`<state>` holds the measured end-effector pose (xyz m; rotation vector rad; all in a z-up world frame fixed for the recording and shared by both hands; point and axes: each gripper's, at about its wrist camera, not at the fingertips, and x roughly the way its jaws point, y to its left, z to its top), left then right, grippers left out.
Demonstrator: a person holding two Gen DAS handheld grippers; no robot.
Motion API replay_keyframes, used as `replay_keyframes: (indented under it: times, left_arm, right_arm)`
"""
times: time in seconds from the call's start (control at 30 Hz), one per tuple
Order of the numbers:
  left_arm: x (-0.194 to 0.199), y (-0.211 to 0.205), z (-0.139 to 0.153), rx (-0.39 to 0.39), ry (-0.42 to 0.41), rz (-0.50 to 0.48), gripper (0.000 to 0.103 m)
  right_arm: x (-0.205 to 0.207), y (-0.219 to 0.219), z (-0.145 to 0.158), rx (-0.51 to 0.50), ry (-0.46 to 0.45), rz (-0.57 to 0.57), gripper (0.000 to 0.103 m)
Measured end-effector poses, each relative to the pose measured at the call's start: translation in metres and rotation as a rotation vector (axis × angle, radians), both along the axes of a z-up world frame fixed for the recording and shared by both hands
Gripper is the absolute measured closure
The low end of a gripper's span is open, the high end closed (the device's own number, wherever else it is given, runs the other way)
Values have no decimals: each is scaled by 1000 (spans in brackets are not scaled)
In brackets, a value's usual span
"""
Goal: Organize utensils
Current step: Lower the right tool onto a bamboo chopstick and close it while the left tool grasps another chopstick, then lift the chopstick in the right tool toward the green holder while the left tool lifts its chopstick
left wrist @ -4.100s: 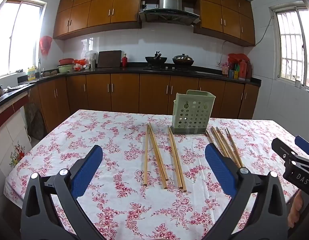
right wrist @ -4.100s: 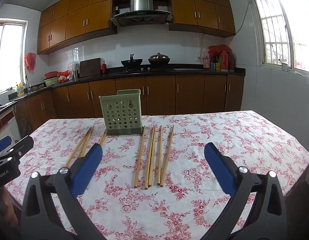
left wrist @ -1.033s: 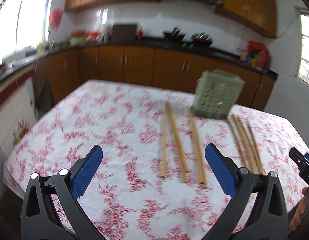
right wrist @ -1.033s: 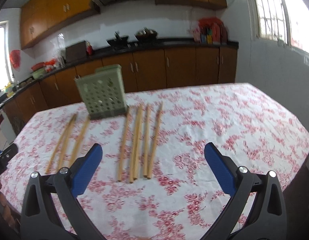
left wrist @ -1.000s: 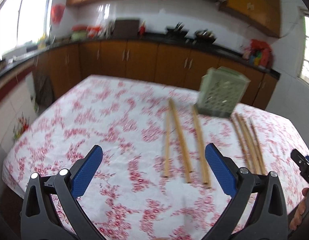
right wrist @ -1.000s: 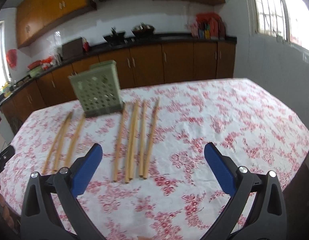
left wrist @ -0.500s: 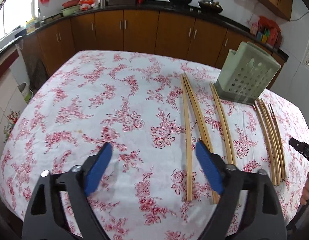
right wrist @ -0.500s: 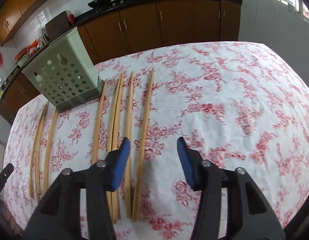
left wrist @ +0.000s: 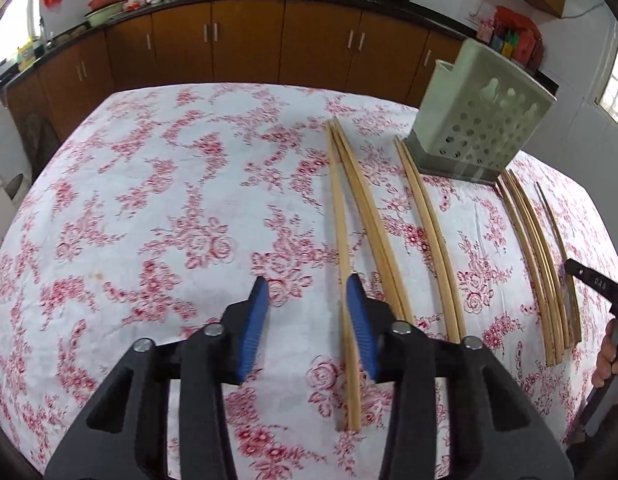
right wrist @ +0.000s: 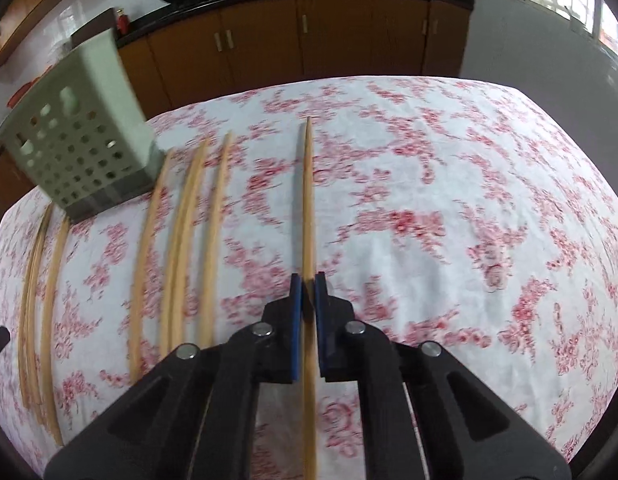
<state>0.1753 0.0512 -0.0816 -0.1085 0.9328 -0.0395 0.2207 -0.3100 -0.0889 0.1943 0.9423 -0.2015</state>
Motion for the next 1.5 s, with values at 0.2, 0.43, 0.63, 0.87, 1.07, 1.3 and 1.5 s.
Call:
replay_keyframes:
  times: [0.2,0.43,0.63,0.87,1.07,1.3,1.5]
  left_arm:
    - [8,-12,-6,-1,20,-40,64]
    - [30,-15,-11,67,27,-18,96]
    - [69,10,-10,79,14,62,96]
    - [67,19,-11,55,-5,35,95]
    - [48,21,-12,38,-22,17,92]
    - [29,21,-13,51,-33,13,92]
    - [12,15,-13,82,-40,14,92]
  right_arm:
    - [-6,-7,2,-7,-8,6,95]
    - [8,0,2,-27,-15,40,95]
    - [35,-4,1,-43,-31,49,95]
    - [39,-10,-2,-45,-38,51,93]
    - [19,-5,-4,-45,-44,64,89]
    - [3,-2,-5,-49,-49,69,90]
    - [-8,-2,-6,-31,-43,72,93]
